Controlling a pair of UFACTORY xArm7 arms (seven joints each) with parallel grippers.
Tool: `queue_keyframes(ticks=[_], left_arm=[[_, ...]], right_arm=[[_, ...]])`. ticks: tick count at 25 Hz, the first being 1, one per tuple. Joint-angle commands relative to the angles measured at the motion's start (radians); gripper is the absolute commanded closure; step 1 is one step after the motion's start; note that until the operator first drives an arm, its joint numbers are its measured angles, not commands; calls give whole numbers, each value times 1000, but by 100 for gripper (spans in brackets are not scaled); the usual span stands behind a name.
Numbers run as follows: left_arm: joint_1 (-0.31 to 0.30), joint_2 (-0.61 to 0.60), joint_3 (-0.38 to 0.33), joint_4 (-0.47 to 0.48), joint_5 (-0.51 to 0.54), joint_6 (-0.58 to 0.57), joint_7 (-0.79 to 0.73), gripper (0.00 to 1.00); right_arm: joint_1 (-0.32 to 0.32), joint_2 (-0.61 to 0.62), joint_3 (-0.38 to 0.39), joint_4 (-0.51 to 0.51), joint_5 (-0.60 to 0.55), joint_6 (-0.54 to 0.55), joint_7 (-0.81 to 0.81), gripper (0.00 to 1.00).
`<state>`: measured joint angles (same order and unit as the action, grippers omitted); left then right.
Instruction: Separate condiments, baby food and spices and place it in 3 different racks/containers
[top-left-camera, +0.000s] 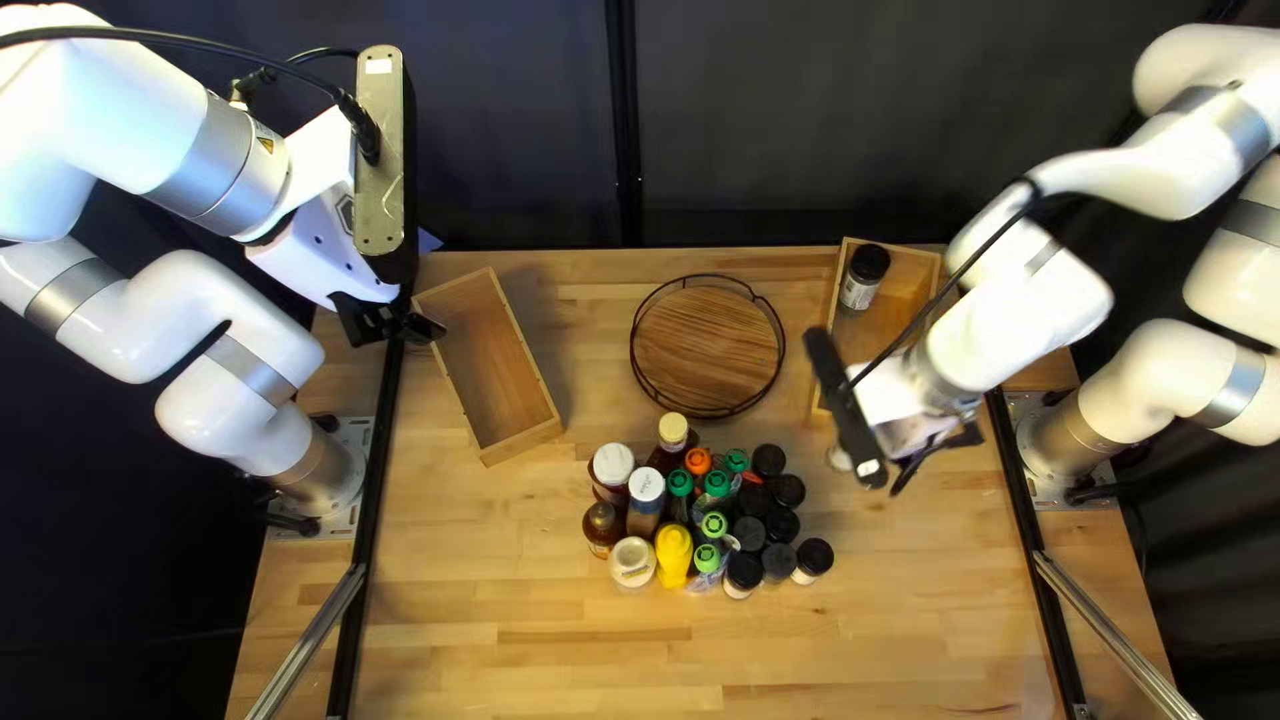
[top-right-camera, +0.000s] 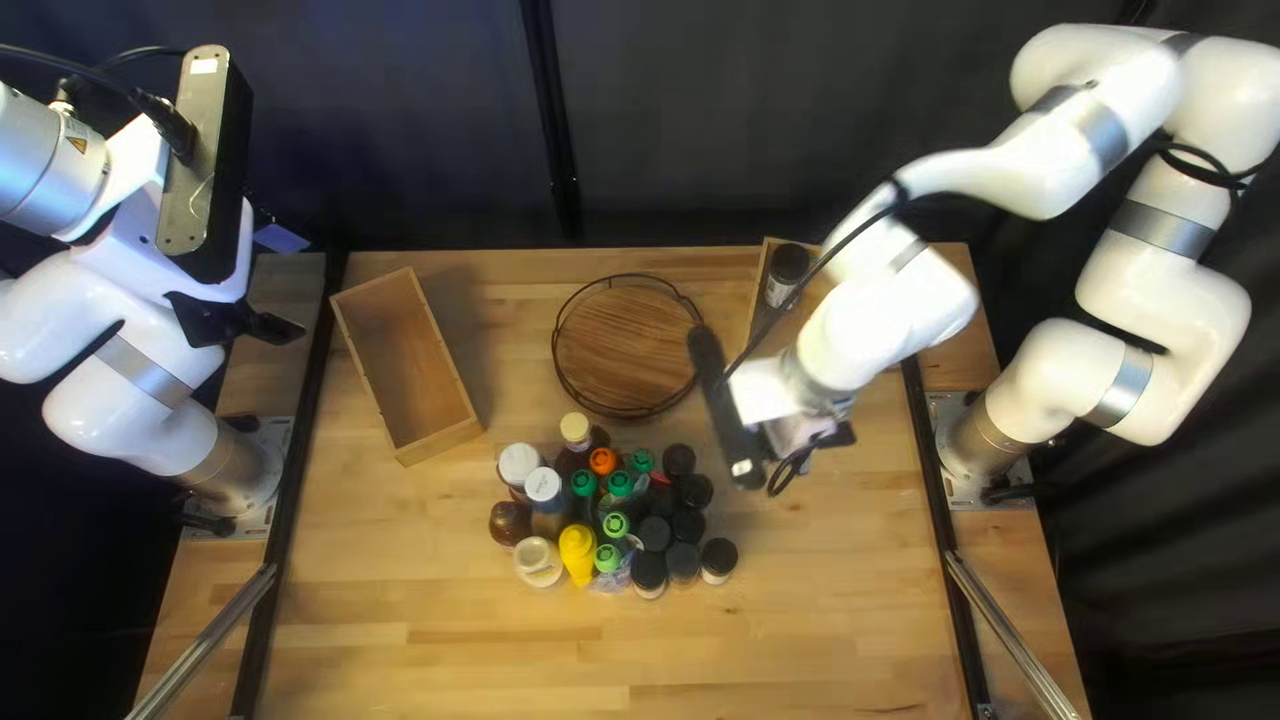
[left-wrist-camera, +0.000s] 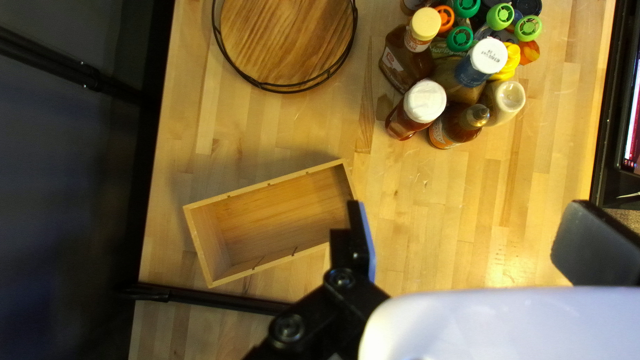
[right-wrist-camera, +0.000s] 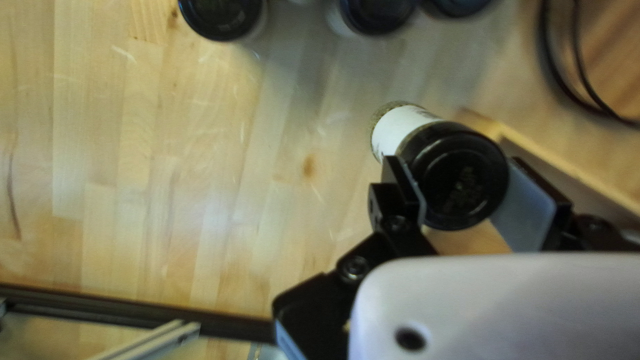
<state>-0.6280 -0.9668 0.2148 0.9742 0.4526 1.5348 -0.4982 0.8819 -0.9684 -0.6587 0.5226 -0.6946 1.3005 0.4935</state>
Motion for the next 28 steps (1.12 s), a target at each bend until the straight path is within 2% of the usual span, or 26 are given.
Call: queue_keyframes(ticks=[1, 9, 15, 21, 28], left_arm=[[0, 0, 0, 0, 0, 0, 0, 0], [0, 0, 0, 0, 0, 0, 0, 0], [0, 0, 0, 0, 0, 0, 0, 0], [0, 0, 0, 0, 0, 0, 0, 0], [0, 0, 0, 0, 0, 0, 0, 0]], right_arm=[[-105, -88, -11, -46, -37, 50, -16, 100], [-283, -192, -70, -143, -159, 70, -48, 100], [-402, -223, -168, -192, -303, 40, -82, 99], [-455, -216, -227, -213, -387, 17, -73, 99], [-524, -237, -252, -251, -440, 15, -70, 98]])
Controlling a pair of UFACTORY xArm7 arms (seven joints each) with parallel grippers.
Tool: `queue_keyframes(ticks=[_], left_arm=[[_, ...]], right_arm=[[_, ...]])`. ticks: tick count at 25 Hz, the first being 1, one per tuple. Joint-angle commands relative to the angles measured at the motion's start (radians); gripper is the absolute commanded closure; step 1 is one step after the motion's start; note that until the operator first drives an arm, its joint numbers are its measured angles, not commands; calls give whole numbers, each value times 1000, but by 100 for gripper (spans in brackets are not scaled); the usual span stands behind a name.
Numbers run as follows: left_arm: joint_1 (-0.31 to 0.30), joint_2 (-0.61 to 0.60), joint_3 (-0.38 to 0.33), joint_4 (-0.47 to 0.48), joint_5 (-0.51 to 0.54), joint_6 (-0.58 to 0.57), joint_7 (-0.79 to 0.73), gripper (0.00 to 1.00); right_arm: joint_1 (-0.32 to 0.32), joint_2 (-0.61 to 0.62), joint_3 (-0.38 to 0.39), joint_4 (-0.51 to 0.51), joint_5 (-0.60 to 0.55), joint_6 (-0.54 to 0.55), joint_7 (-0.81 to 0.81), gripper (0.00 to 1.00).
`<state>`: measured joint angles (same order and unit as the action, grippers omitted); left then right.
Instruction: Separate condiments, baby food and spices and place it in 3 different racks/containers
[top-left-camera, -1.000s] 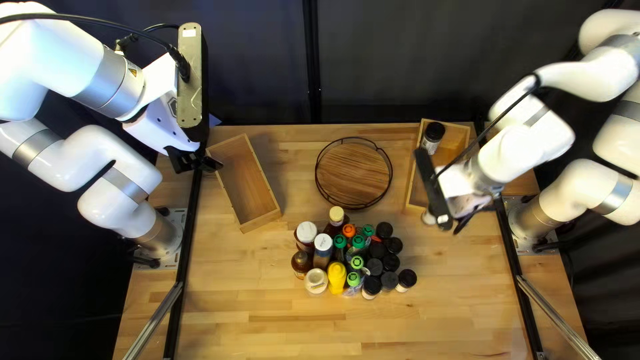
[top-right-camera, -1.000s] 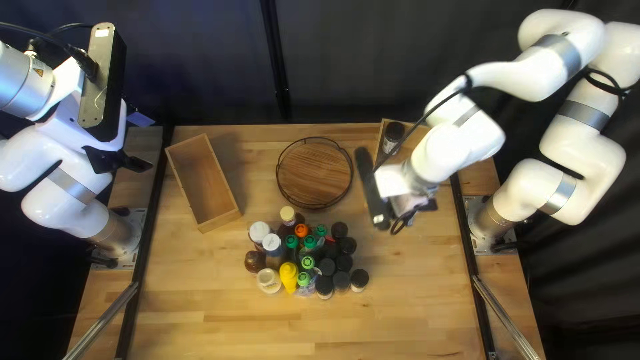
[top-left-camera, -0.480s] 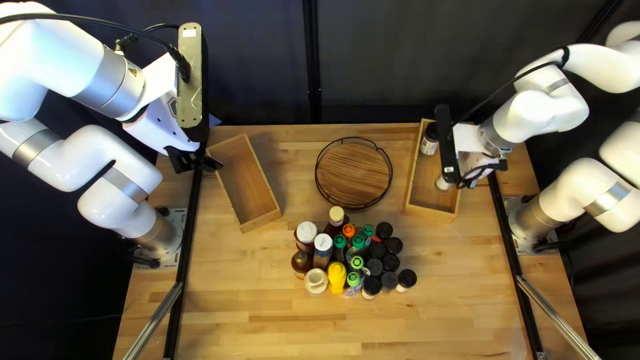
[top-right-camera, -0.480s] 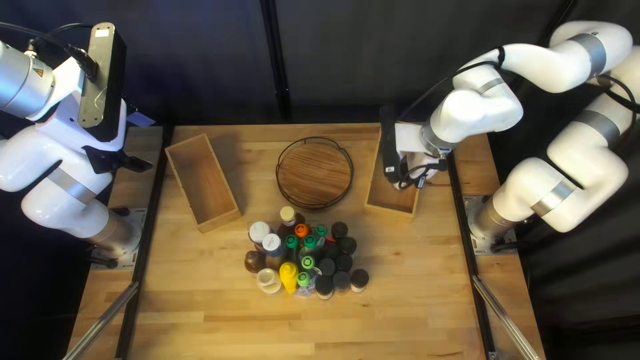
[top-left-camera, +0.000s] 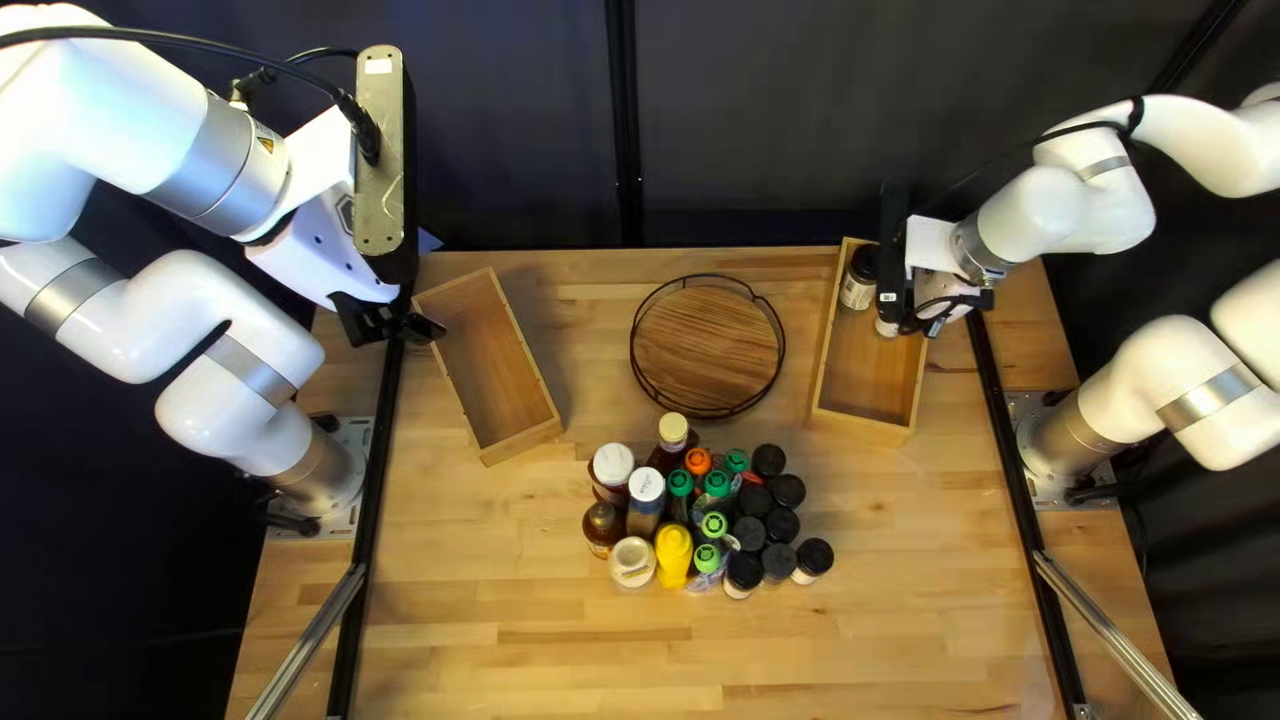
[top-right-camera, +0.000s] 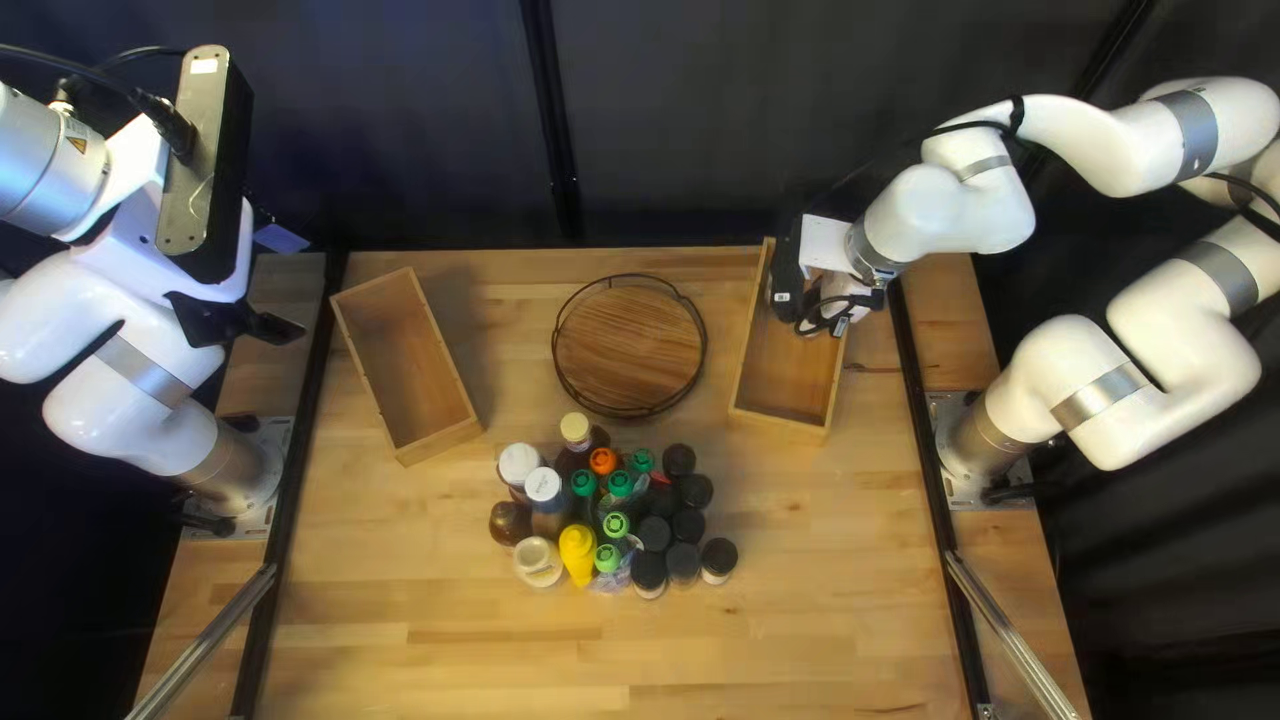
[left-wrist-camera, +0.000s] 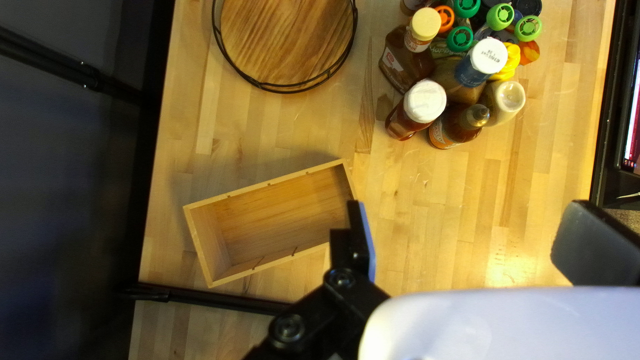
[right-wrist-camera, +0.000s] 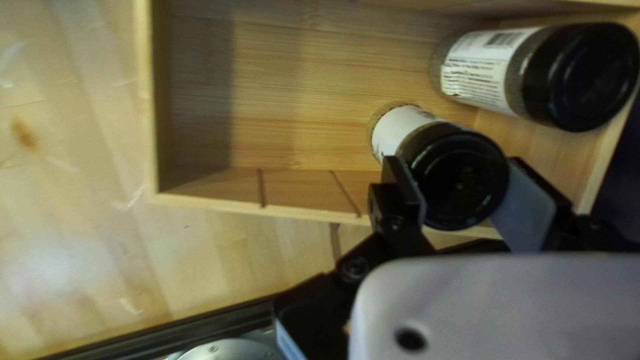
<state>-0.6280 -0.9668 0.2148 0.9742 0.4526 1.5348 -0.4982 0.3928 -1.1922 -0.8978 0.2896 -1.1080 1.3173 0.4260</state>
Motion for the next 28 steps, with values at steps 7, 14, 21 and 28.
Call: queue_keyframes(ticks=[7, 14, 21, 28], left_arm=[[0, 0, 0, 0, 0, 0, 0, 0], [0, 0, 0, 0, 0, 0, 0, 0], [0, 0, 0, 0, 0, 0, 0, 0], [0, 0, 0, 0, 0, 0, 0, 0]], right_arm=[[-36, 20, -104, -7, -106, -51, 5, 91], [-30, 20, -110, -2, -99, -53, 3, 0], [31, 16, 11, 9, 12, -14, 36, 0], [338, 174, 147, 91, 202, -88, 218, 0]])
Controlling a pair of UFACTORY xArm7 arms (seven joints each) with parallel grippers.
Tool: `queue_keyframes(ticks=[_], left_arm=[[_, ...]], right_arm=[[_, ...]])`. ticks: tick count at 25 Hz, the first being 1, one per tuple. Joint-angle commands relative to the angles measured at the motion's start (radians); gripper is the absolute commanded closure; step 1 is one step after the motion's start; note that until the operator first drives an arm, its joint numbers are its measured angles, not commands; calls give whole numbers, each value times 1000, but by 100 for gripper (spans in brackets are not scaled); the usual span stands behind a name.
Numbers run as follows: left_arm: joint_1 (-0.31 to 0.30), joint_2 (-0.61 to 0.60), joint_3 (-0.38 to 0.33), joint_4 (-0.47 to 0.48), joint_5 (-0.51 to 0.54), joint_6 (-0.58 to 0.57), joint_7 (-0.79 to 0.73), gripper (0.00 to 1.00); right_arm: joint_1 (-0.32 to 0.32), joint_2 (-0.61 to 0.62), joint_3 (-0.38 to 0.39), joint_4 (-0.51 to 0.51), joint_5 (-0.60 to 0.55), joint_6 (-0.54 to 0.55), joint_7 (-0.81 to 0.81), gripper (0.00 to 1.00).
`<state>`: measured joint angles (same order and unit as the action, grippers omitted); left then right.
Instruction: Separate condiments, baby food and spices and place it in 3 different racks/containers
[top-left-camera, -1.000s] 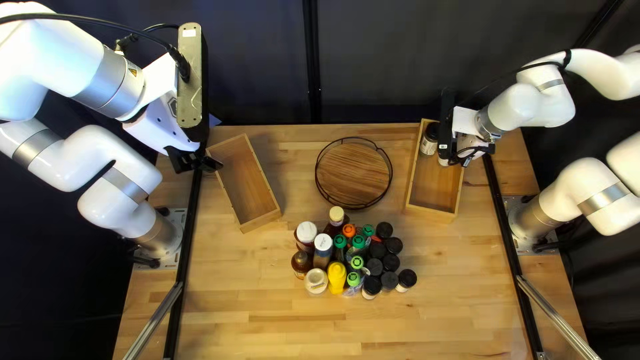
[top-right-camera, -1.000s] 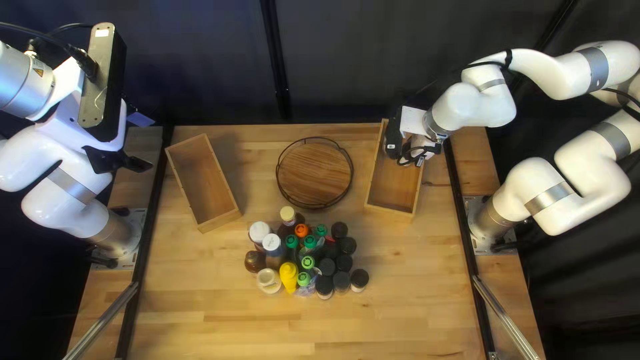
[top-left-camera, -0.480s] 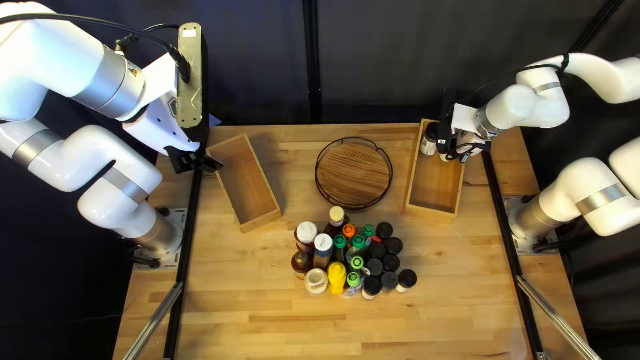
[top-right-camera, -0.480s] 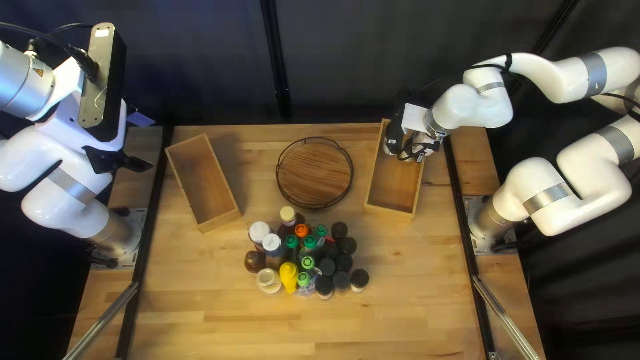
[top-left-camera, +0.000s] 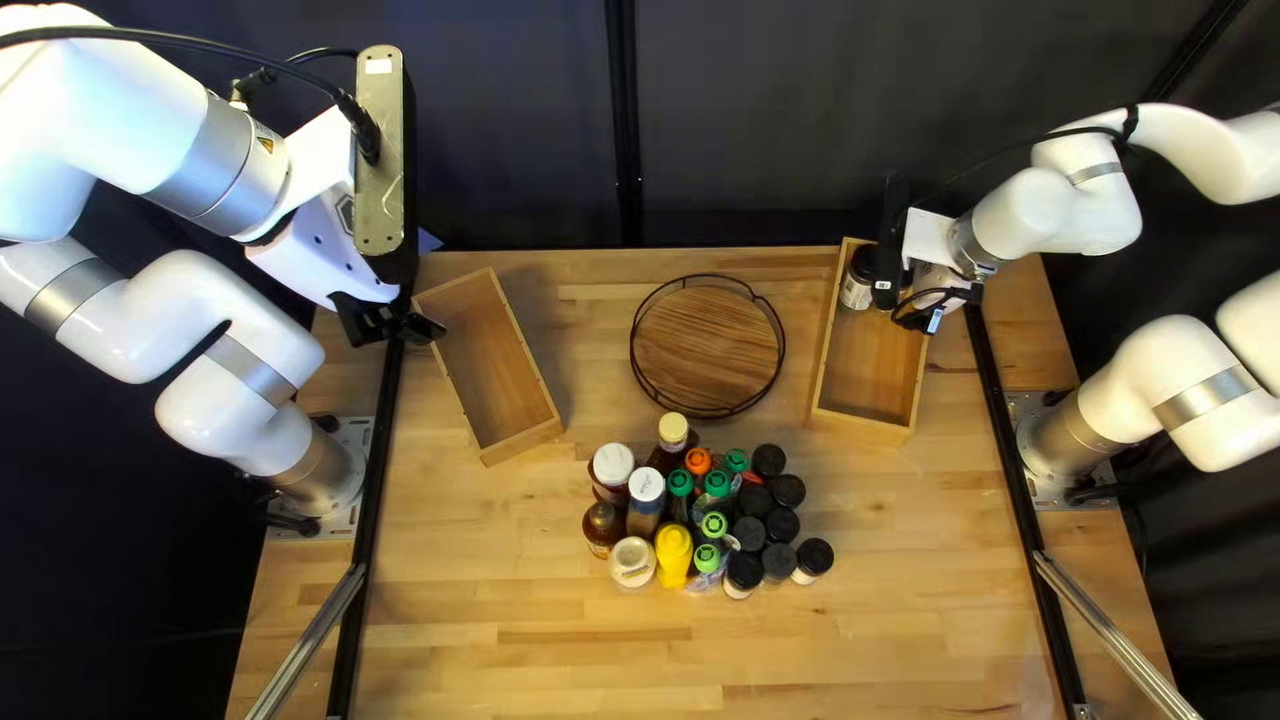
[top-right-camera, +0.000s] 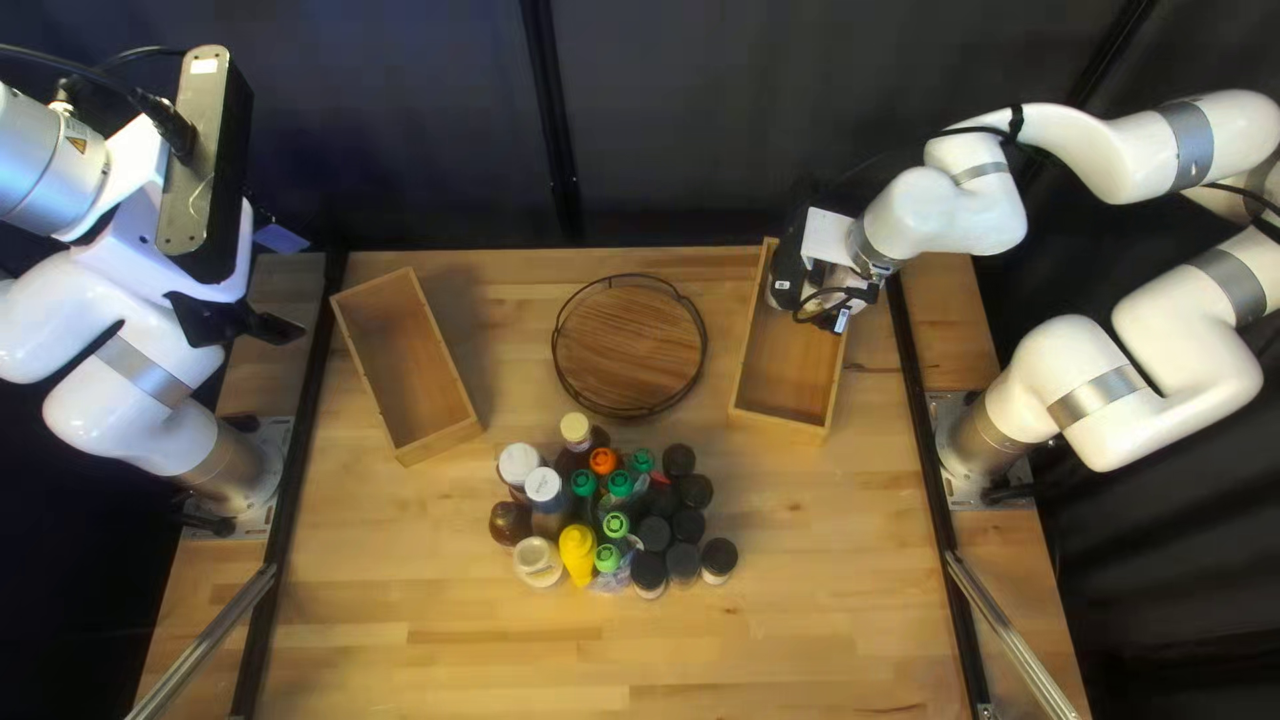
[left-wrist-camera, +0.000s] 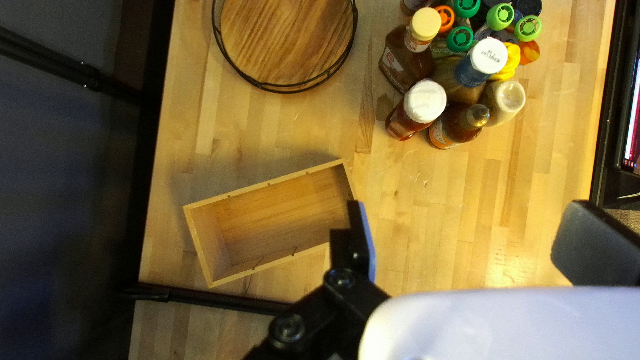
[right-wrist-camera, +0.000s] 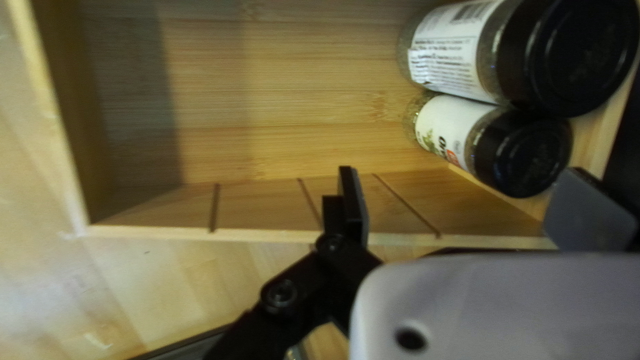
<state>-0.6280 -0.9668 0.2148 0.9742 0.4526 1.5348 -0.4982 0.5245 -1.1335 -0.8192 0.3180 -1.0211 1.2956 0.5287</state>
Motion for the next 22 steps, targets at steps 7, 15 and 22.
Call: queue_keyframes(ticks=[7, 15, 22], left_arm=[[0, 0, 0, 0, 0, 0, 0, 0], [0, 0, 0, 0, 0, 0, 0, 0], [0, 0, 0, 0, 0, 0, 0, 0]], right_arm=[[541, 369, 22, 216, 248, -232, 216, 0], [763, 601, -62, 298, 359, -412, 290, 0], [883, 814, -78, 377, 469, -463, 386, 0]])
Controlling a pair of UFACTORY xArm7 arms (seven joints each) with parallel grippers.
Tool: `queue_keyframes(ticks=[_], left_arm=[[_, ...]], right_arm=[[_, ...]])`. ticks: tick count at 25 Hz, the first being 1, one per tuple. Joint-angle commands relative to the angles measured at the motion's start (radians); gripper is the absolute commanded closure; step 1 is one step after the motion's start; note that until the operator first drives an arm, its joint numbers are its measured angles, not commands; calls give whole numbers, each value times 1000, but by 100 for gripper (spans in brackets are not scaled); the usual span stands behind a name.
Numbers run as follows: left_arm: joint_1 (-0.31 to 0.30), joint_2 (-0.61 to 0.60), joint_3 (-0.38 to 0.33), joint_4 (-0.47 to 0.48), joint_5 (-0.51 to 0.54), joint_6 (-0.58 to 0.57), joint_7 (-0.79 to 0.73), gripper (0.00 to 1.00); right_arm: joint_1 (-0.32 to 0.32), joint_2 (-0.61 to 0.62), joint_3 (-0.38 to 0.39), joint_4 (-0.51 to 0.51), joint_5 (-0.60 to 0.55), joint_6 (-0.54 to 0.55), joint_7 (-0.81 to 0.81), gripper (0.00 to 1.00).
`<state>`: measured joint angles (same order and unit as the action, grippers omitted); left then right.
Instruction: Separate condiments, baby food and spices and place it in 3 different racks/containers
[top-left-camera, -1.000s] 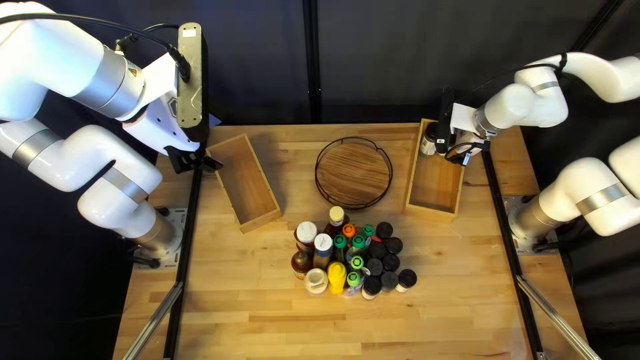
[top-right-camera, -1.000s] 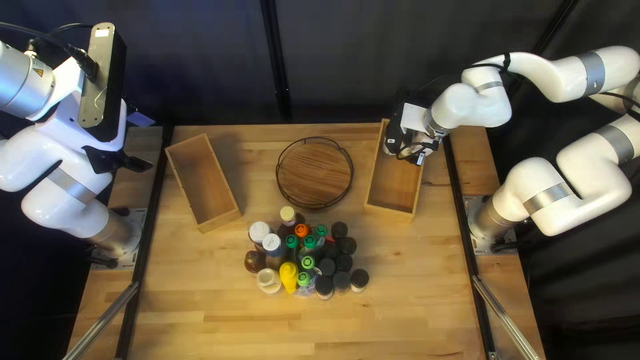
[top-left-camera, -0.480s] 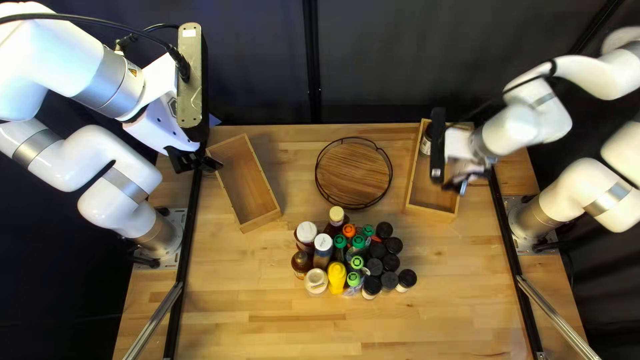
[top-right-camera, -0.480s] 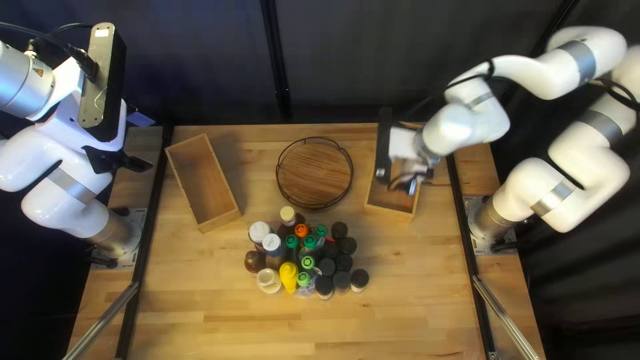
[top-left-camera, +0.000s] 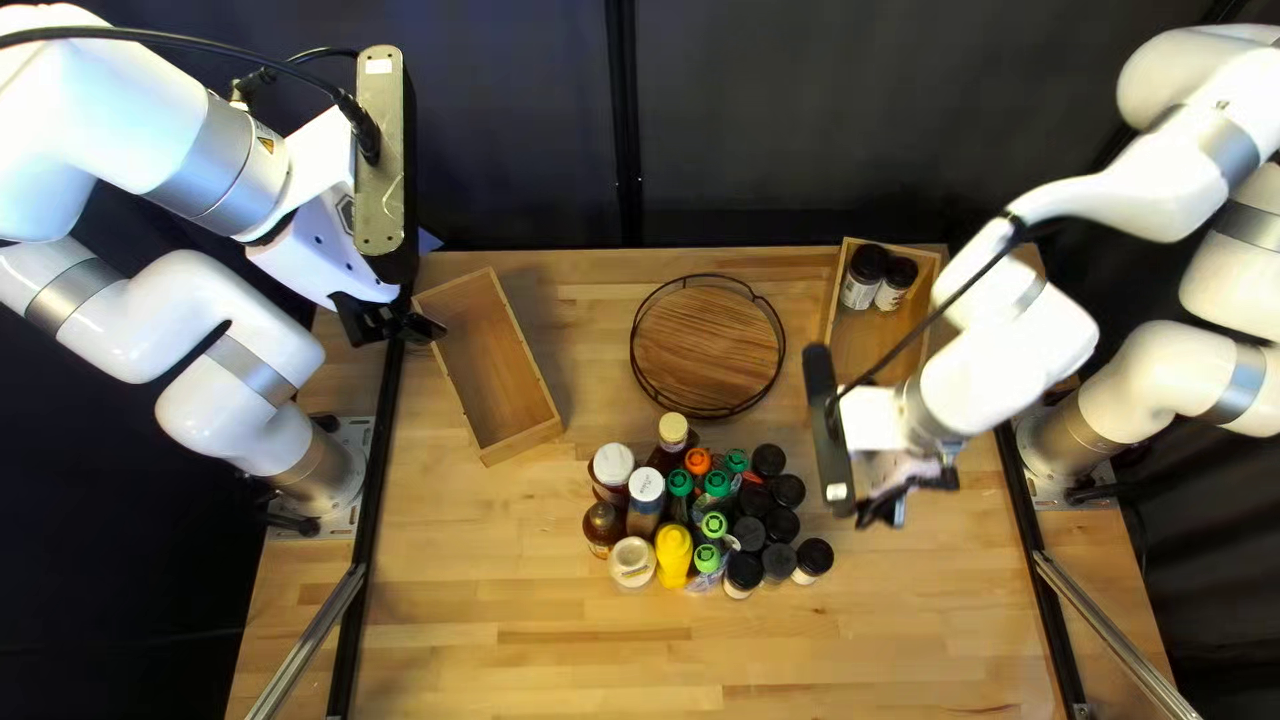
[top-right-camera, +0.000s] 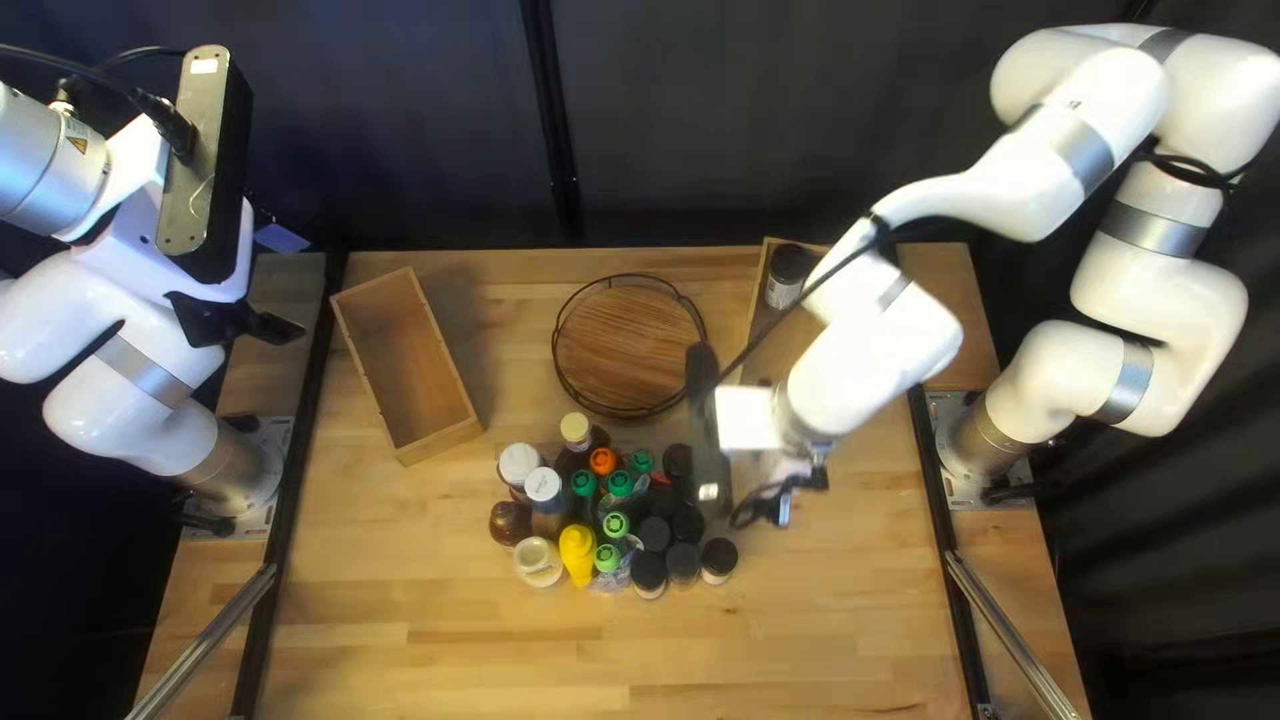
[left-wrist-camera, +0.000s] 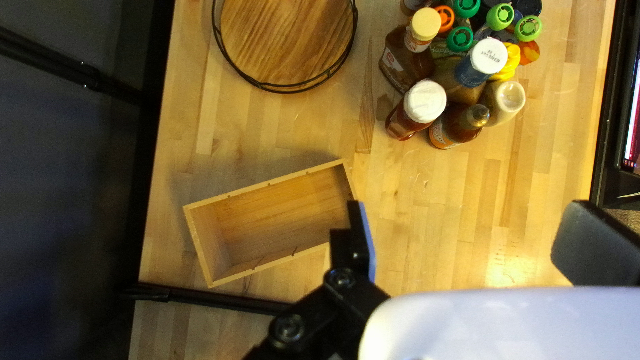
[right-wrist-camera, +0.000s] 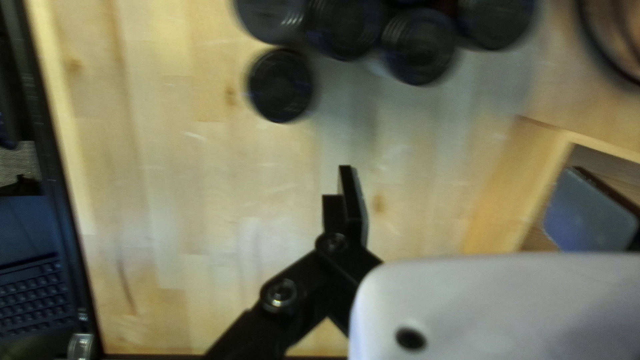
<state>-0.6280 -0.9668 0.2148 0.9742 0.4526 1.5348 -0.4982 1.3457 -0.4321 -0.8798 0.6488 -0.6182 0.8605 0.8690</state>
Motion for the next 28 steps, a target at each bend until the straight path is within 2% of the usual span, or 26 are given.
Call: queue_keyframes(ticks=[1, 5, 14, 21, 22, 23, 24, 25, 26, 28], left_arm=[[0, 0, 0, 0, 0, 0, 0, 0], [0, 0, 0, 0, 0, 0, 0, 0], [0, 0, 0, 0, 0, 0, 0, 0], [0, 0, 0, 0, 0, 0, 0, 0], [0, 0, 0, 0, 0, 0, 0, 0], [0, 0, 0, 0, 0, 0, 0, 0], [0, 0, 0, 0, 0, 0, 0, 0], [0, 0, 0, 0, 0, 0, 0, 0], [0, 0, 0, 0, 0, 0, 0, 0], [0, 0, 0, 0, 0, 0, 0, 0]], right_arm=[[70, 134, -21, 52, 80, -36, 54, 0], [93, 225, -36, 56, 130, -97, 100, 0], [96, 339, -73, 24, 174, -259, 119, 0], [94, 397, -73, 23, 170, -265, 156, 0], [93, 401, -72, 27, 167, -260, 160, 3], [93, 403, -71, 31, 163, -254, 164, 11], [94, 407, -71, 36, 160, -248, 166, 40], [95, 414, -70, 42, 161, -242, 166, 87], [96, 424, -70, 50, 169, -238, 158, 97], [97, 458, -66, 79, 198, -217, 132, 99]])
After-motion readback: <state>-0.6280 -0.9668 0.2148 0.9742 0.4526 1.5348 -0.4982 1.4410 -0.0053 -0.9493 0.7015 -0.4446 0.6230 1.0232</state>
